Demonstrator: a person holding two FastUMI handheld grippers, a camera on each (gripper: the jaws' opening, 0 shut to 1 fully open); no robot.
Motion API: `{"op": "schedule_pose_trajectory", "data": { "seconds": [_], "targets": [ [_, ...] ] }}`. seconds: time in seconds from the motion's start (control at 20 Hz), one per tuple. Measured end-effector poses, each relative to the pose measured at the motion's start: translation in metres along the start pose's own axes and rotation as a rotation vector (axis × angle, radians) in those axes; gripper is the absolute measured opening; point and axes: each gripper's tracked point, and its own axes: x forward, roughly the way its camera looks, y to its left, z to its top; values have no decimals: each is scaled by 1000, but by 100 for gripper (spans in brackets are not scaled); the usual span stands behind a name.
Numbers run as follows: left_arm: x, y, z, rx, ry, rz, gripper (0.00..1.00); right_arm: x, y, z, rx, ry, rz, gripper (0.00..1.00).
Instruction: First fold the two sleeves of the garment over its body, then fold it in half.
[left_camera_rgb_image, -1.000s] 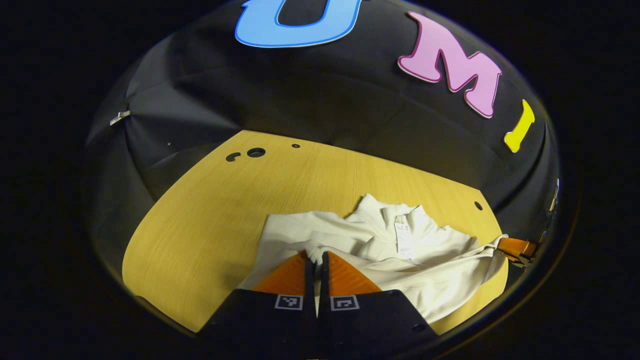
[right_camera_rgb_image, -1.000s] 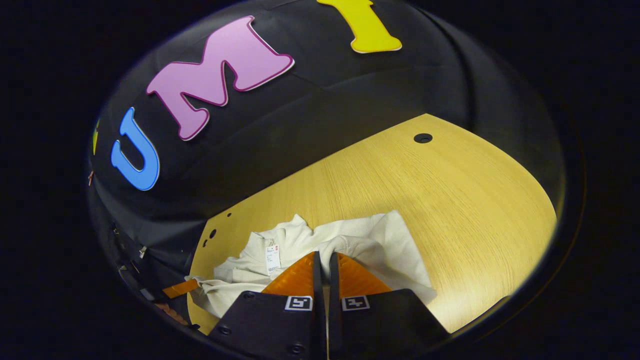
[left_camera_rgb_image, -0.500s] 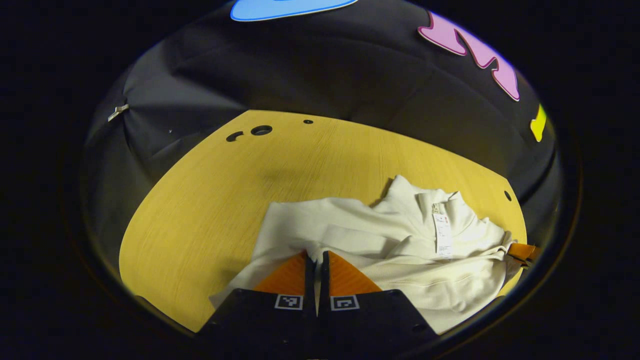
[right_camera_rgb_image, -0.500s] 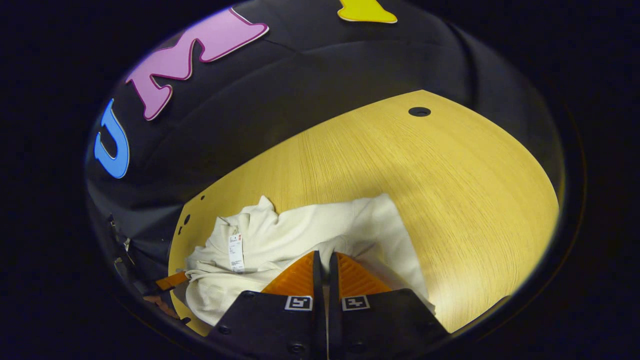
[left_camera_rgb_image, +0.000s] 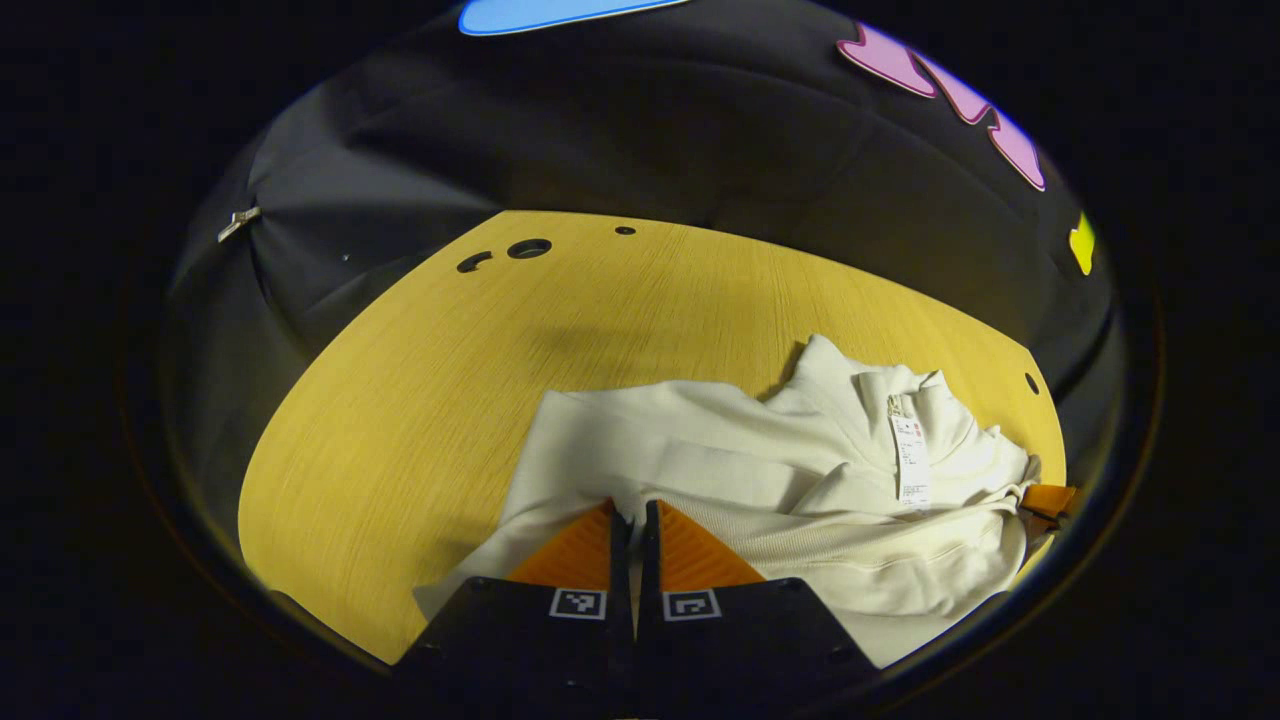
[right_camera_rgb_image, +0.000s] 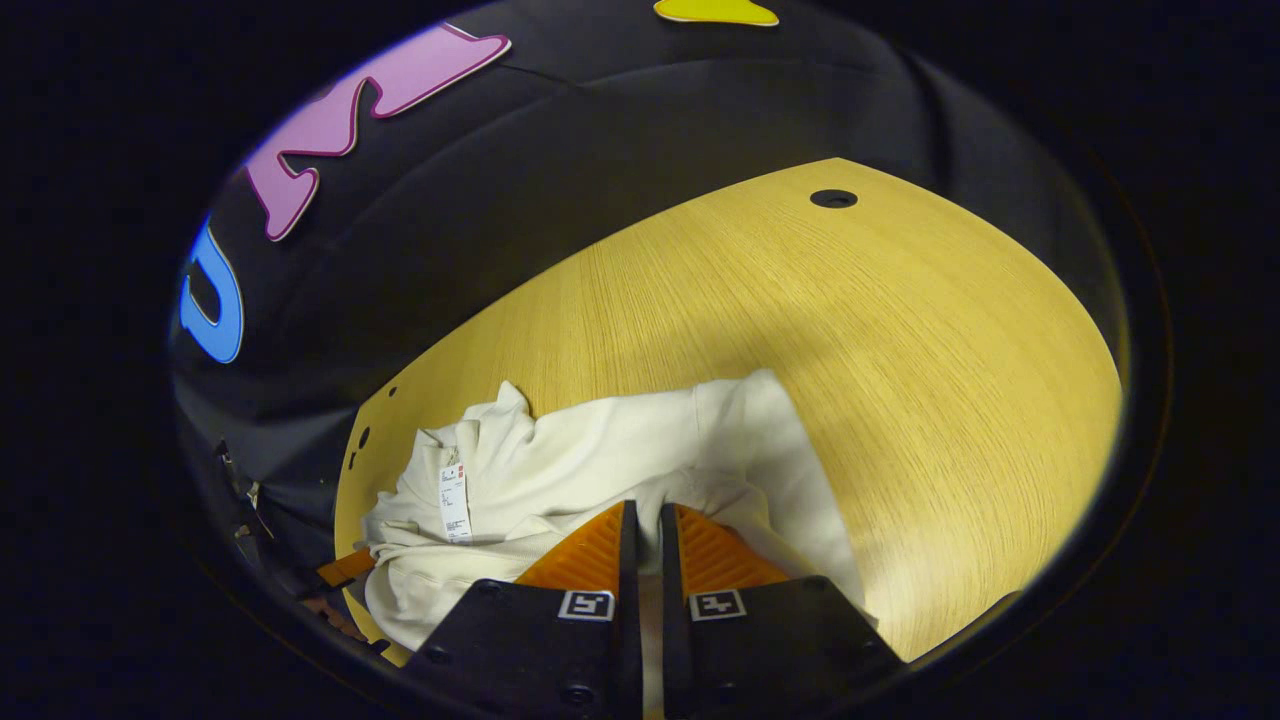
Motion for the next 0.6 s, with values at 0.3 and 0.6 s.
{"op": "schedule_pose_trajectory", "data": {
  "seconds": [0.3, 0.6],
  "targets": [
    [-15, -8, -2, 52, 9, -3, 17, -23, 4, 0, -51, -13, 0, 30],
    [-59, -7, 5, 93, -47, -52, 59, -63, -1, 13, -87, -76, -27, 53]
  ]
}}
